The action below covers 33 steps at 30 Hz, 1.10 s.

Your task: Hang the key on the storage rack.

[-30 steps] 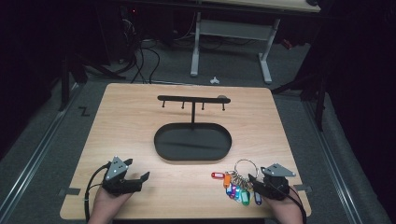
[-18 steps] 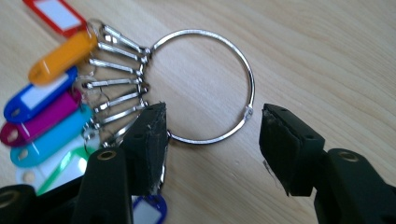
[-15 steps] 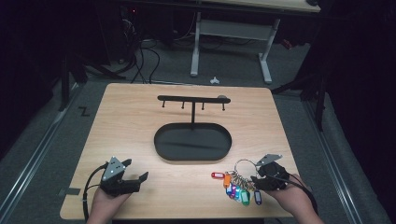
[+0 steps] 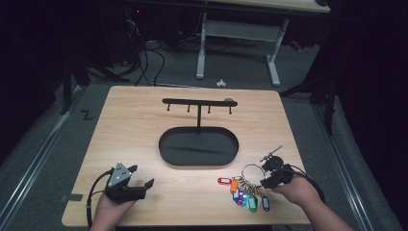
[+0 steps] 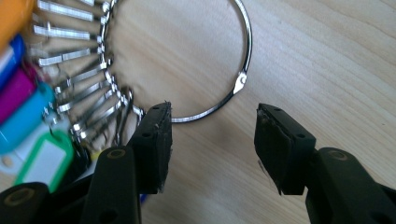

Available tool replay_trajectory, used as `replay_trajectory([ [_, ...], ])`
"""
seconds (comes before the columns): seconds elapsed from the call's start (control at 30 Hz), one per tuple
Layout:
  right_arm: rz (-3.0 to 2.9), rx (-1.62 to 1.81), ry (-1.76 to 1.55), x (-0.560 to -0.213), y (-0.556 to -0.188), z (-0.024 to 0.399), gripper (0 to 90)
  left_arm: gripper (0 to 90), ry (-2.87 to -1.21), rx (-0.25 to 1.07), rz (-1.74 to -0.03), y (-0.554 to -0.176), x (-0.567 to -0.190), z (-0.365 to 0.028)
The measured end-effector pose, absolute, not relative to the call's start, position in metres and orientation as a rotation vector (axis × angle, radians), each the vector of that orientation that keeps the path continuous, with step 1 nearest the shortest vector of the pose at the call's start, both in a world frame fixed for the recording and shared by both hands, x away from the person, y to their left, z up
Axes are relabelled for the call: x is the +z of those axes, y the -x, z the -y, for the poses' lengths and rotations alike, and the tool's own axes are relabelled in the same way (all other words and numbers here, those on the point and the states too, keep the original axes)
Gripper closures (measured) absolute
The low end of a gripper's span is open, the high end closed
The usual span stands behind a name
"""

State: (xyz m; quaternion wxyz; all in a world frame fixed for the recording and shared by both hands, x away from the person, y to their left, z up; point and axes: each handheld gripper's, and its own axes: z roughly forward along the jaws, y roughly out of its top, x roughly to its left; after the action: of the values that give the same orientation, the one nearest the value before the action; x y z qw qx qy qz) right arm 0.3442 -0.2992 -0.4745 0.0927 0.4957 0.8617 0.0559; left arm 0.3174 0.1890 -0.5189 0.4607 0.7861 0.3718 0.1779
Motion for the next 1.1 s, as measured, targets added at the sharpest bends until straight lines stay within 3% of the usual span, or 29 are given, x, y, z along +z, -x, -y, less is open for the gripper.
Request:
replay_trajectory([
  [0.43,-2.488,0.153,-1.802,-0.483,-0.368,0.299,58.7,18.5,-1.936,0.436,-0.909,-0.316,-0.519,-0.191],
  [0.57,-2.488,0.102,-1.804,-0.487,-0.368,0.296,66.7,19.0,-1.934,0.432,-0.913,-0.315,-0.519,-0.192],
  [0.67,-2.5,0.075,-1.754,-0.487,-0.369,0.294,84.0,19.1,-1.939,0.43,-0.909,-0.316,-0.519,-0.19],
  [0.73,-2.527,0.061,-1.67,-0.487,-0.37,0.292,86.6,19.2,-1.941,0.43,-0.907,-0.315,-0.519,-0.19],
  [0.97,-2.527,0.049,-1.673,-0.487,-0.375,0.29,85.6,19.3,-1.938,0.428,-0.905,-0.316,-0.519,-0.19],
  [1.0,-2.54,0.049,-1.704,-0.487,-0.377,0.29,77.5,19.4,-1.941,0.425,-0.904,-0.316,-0.519,-0.189],
  [1.1,-2.557,0.043,-1.713,-0.486,-0.377,0.291,74.6,19.5,-1.947,0.425,-0.899,-0.317,-0.519,-0.19],
])
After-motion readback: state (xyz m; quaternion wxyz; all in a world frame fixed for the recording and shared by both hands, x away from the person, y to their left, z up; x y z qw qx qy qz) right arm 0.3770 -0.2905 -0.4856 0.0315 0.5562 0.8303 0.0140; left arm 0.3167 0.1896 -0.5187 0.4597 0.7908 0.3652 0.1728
